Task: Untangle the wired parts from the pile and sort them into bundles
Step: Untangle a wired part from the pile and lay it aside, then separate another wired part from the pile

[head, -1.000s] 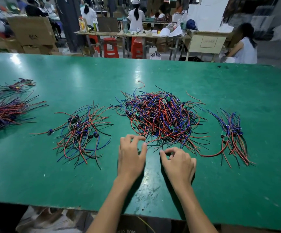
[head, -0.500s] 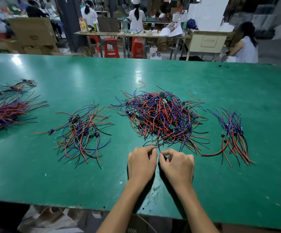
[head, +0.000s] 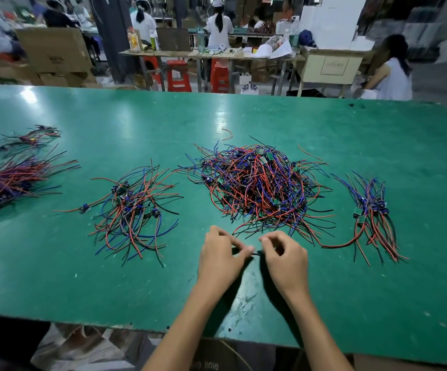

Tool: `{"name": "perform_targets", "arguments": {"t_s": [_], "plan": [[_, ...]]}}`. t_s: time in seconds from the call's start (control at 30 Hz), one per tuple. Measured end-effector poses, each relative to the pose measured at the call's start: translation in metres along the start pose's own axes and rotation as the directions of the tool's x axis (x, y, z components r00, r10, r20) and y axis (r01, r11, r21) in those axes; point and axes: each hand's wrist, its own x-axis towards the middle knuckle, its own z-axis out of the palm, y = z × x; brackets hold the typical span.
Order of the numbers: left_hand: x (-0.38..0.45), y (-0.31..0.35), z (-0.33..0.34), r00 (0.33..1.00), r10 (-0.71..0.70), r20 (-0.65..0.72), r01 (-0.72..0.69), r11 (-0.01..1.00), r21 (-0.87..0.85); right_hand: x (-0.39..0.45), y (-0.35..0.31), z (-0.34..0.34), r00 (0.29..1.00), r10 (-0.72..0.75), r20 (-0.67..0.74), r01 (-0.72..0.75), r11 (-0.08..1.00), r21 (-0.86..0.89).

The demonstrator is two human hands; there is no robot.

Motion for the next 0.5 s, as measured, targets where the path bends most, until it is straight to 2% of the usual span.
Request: {"name": "perform_targets", "arguments": {"t_s": [0.1,0.23,0.3,0.43,0.5], "plan": [[-0.011,0.002,0.006,0.996,0.082,-0.03,-0.076,0.985,0.157,0.002,0.002,0.0,0.991,0.067,-0.112,-0.062,0.997,0.045],[-0.015,0.004,0.013,0.991,0.128,-0.041,-0.113,0.961,0.252,0.002,0.001,-0.001,0.992,0.081,-0.094,-0.074,0.994,0.075],[-0.014,0.002,0.01,0.987,0.146,-0.066,-0.126,0.962,0.243,0.002,0.001,-0.002,0.99,0.089,-0.108,-0.077,0.991,0.105],[0.003,-0.016,-0.024,0.955,0.102,-0.277,-0.083,0.993,0.082,0.002,0.001,0.0,0.983,0.032,-0.183,-0.015,0.996,0.093],[0.022,-0.034,-0.055,0.897,0.071,-0.435,-0.042,0.996,0.075,0.003,0.0,0.002,0.991,-0.078,-0.112,0.077,0.997,-0.014]]}}
